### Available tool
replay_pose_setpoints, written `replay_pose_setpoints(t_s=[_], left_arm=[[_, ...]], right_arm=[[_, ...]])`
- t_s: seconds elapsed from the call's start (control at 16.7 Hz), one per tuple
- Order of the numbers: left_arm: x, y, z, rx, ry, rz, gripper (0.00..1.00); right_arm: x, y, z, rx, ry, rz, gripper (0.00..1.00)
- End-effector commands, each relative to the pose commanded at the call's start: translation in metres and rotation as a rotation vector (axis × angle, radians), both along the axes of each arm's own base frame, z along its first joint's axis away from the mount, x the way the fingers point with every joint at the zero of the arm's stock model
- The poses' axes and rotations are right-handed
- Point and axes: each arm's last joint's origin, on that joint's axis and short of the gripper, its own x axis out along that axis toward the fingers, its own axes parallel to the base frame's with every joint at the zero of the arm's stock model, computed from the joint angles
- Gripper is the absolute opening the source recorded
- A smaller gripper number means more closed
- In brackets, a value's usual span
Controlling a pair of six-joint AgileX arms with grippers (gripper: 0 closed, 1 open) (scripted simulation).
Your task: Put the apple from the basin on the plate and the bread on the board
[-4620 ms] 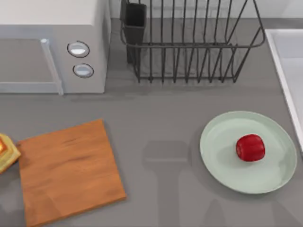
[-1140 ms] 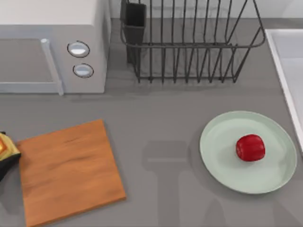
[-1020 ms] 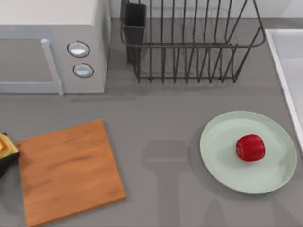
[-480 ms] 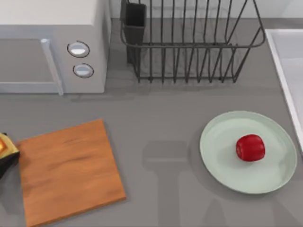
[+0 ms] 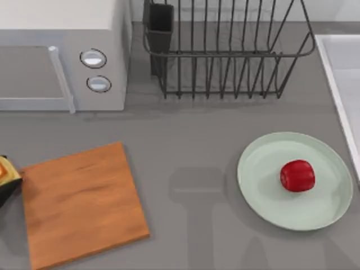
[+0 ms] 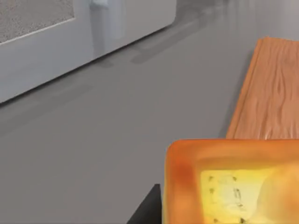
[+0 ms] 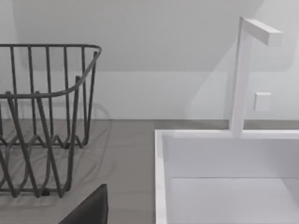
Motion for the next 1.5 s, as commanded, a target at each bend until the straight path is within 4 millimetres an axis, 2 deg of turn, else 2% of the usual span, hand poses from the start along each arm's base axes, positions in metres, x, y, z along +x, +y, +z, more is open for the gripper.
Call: replay_pose_setpoints(t_s=[0.48,0.66,1.14,1.32,1.5], left_arm=[[0.002,0.002,0.069,0.001,-0.002,0.003,0.0],[-0.001,0.0,0.088,0.001,0.001,0.003,0.0],[0.0,-0.005,0.09,0.01,0.029,-0.002,0.0],[0.007,-0.025,0.088,0.059,0.128,-0.014,0.0],[0.013,-0.059,0.086,0.148,0.267,-0.004,0.0]], right_arm=[[0.0,0.0,0.0,0.0,0.0,0.0,1.0],[0.0,0.0,0.0,0.0,0.0,0.0,1.0],[0.0,0.0,0.0,0.0,0.0,0.0,1.0],[0.0,0.0,0.0,0.0,0.0,0.0,1.0],[0.0,0.0,0.0,0.0,0.0,0.0,1.0]])
